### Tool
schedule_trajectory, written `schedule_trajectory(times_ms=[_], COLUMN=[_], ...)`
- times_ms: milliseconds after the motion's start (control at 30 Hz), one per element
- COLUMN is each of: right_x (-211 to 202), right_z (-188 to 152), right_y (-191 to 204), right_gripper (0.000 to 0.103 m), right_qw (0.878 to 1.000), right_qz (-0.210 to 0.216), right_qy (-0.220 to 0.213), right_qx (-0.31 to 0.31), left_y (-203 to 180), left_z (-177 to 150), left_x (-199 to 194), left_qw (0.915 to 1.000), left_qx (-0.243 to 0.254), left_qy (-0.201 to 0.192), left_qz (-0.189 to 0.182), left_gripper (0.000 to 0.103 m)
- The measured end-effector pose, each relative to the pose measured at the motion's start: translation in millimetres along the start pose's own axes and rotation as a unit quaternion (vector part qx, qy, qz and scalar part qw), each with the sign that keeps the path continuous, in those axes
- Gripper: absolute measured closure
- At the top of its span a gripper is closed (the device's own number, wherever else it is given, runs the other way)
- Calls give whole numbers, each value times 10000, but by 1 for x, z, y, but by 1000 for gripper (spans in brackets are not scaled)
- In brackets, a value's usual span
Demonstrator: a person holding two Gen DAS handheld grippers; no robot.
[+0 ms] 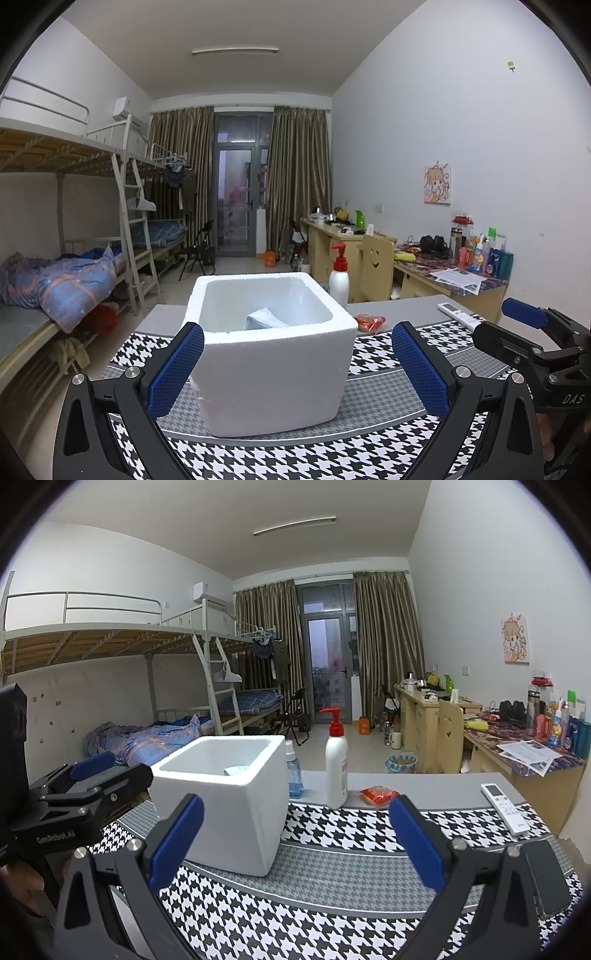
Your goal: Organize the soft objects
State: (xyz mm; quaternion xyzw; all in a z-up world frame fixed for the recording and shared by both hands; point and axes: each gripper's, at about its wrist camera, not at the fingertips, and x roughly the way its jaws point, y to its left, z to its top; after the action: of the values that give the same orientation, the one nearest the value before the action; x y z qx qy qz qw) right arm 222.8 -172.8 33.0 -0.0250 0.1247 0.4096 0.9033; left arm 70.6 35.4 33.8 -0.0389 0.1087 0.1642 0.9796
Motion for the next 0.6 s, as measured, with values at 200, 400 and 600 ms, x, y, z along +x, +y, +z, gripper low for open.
schedule_trajectory(times_ms=[200, 400, 600], right_x=[0, -1, -3], right_z=[-8, -17, -25], right_y=[-2, -1, -1], right_gripper=[1, 1, 1], right_qw=[10000, 9999, 10000], right_qz=[-86, -111, 2], right_qy=[4, -19, -33], right_qx=[28, 17, 53], left_y=[-1, 0, -1], left_z=[-4, -10, -20], left_x=[1, 1, -2], left_qw=[10000, 10000, 9999], left_qx=[-63, -47, 39], left_qy=[2, -34, -118], left_qz=[8, -11, 59], left_gripper=[1, 1, 1])
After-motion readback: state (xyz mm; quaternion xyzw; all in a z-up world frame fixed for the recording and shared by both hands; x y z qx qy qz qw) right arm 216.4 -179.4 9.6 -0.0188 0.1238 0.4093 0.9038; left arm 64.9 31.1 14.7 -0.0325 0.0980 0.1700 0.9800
